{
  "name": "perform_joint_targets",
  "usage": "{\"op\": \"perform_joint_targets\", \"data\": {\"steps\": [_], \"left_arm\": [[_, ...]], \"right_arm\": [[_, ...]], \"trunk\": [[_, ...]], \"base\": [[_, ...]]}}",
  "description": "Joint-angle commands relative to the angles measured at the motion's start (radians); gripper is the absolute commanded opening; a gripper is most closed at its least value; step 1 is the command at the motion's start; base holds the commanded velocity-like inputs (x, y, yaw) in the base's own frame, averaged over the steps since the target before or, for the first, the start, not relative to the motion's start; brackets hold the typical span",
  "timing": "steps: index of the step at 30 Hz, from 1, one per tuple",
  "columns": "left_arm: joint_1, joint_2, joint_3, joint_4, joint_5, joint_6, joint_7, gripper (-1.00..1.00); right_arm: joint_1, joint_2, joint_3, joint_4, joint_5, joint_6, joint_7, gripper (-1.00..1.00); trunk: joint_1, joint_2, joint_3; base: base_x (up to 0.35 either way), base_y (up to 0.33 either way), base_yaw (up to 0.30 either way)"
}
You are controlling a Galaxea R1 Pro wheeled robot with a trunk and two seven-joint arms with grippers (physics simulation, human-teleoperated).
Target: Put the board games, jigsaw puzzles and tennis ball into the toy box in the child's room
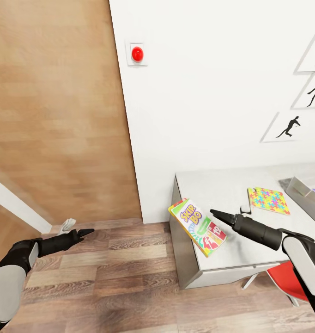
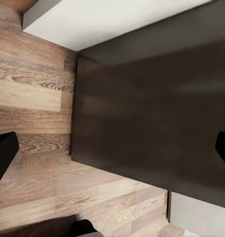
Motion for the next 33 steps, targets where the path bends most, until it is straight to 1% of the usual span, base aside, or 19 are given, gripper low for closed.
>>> {"op": "perform_joint_targets", "data": {"steps": [1,8,9,12,18,28,32,33], "left_arm": [[-0.001,-0.001,0.008,-0.001,-0.009,0.008,-0.007,1.0],[-0.001,-0.001,0.008,-0.001,-0.009,-0.009,-0.007,1.0],[-0.001,-0.001,0.008,-0.001,-0.009,-0.01,-0.007,1.0],[-0.001,-0.001,0.008,-0.001,-0.009,-0.012,-0.007,1.0],[-0.001,0.0,0.008,-0.001,-0.009,-0.014,-0.008,1.0],[-0.001,0.0,0.008,-0.001,-0.009,-0.012,-0.008,1.0],[-0.001,-0.002,0.008,0.0,-0.009,-0.009,-0.007,1.0],[-0.001,-0.006,0.008,0.0,-0.009,-0.008,-0.006,1.0]], "right_arm": [[0.004,0.001,-0.001,-0.002,-0.001,0.005,0.003,1.0],[0.047,0.005,-0.001,-0.035,-0.001,0.003,0.025,1.0],[0.061,0.005,-0.001,-0.046,-0.001,-0.005,0.031,1.0],[0.077,0.005,-0.002,-0.061,0.0,-0.026,0.037,1.0],[0.088,0.006,-0.003,-0.07,0.0,-0.048,0.043,1.0],[0.09,0.008,-0.002,-0.076,-0.001,-0.052,0.052,1.0],[0.091,0.008,-0.002,-0.096,-0.002,-0.059,0.099,1.0],[0.092,0.008,-0.002,-0.102,-0.002,-0.074,0.134,1.0]], "trunk": [[0.001,-0.002,-0.002],[0.001,-0.002,-0.002],[0.001,-0.002,-0.002],[0.001,-0.002,-0.002],[0.001,-0.002,-0.002],[0.001,-0.002,-0.002],[0.001,-0.002,-0.002],[0.001,-0.002,-0.002]], "base": [[0.0,0.0,0.0],[0.0,0.0,0.0],[0.0,0.0,0.0],[0.0,0.0,0.0],[0.0,0.0,0.0],[0.0,0.0,0.0],[0.0,0.0,0.0],[0.0,0.0,0.0]]}}
